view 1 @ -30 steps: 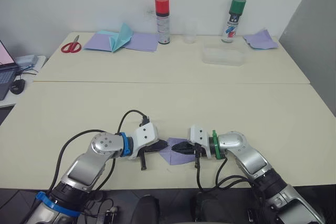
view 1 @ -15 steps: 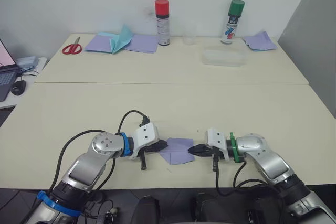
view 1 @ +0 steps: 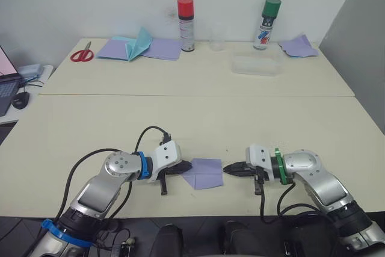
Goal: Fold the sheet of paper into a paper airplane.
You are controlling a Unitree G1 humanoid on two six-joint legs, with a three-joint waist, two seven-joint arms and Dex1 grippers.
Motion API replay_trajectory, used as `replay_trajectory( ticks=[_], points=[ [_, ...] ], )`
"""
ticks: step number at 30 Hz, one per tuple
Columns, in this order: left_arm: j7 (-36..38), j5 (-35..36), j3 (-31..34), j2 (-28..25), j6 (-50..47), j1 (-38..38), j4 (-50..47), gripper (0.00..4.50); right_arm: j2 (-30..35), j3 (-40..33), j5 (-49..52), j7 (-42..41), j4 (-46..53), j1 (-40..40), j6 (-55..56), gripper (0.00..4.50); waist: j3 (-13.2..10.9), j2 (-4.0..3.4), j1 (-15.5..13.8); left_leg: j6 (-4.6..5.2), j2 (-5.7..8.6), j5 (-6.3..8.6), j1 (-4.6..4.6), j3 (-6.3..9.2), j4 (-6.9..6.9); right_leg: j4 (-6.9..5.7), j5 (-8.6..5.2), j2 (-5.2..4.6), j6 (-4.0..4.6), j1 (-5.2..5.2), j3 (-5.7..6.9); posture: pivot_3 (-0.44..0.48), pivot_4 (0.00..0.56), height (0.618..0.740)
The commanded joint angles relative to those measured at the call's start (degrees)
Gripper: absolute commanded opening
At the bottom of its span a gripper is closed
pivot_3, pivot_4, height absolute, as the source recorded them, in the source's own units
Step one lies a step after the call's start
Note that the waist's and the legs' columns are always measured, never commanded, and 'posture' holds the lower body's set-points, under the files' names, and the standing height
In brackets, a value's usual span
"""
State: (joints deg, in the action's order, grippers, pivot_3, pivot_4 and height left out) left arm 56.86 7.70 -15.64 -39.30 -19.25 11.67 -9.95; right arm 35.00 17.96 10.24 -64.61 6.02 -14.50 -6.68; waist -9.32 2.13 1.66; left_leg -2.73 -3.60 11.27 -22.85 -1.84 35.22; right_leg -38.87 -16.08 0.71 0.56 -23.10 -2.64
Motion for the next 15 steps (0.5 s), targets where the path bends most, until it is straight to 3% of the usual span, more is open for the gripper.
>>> replay_trajectory(
  ticks=[1,2,5,13,15],
  points=[
    [-0.5,-2.7,-1.9,-0.6,-1.1,-1.6,3.6,0.00,0.5,-2.4,0.9,-0.1,0.2,-0.3,2.1,0.05,0.0,0.00,0.0,0.00,0.00,0.00,0.00,0.00,0.00,0.00,0.00,0.00,0.00,0.00,0.00,0.000,0.150,0.740],
    [-0.5,-2.6,-1.9,-0.6,-1.0,-1.6,3.6,0.00,0.2,-3.0,1.8,0.4,0.2,-0.4,0.6,0.05,0.0,0.00,0.0,0.00,0.00,0.00,0.00,-0.01,0.00,0.00,0.00,0.00,0.00,0.00,0.00,0.000,0.150,0.740],
    [-0.5,-2.6,-2.0,-0.5,-0.8,-1.7,3.6,0.00,-1.7,-4.5,5.5,2.0,0.3,-0.9,-7.6,0.93,0.0,0.01,0.0,0.00,-0.02,0.00,0.01,0.00,0.00,0.00,0.00,-0.01,0.00,-0.01,-0.02,0.000,0.150,0.740],
    [-0.6,-2.8,-2.2,-0.2,-0.5,-1.5,3.8,0.00,-3.6,-2.3,6.7,5.8,2.0,-2.5,-25.9,3.84,0.0,-0.01,0.0,0.00,-0.05,0.00,-0.03,0.02,-0.01,0.00,-0.01,-0.03,0.02,-0.01,-0.07,0.000,0.150,0.740],
    [-0.6,-2.8,-2.1,-0.2,-0.5,-1.6,3.8,0.00,-4.1,-2.2,8.1,6.2,3.6,-2.7,-29.7,3.84,0.0,-0.02,0.0,0.00,-0.05,0.00,0.00,0.03,-0.01,0.00,0.00,-0.03,0.00,-0.01,-0.06,0.000,0.150,0.740]
  ],
)
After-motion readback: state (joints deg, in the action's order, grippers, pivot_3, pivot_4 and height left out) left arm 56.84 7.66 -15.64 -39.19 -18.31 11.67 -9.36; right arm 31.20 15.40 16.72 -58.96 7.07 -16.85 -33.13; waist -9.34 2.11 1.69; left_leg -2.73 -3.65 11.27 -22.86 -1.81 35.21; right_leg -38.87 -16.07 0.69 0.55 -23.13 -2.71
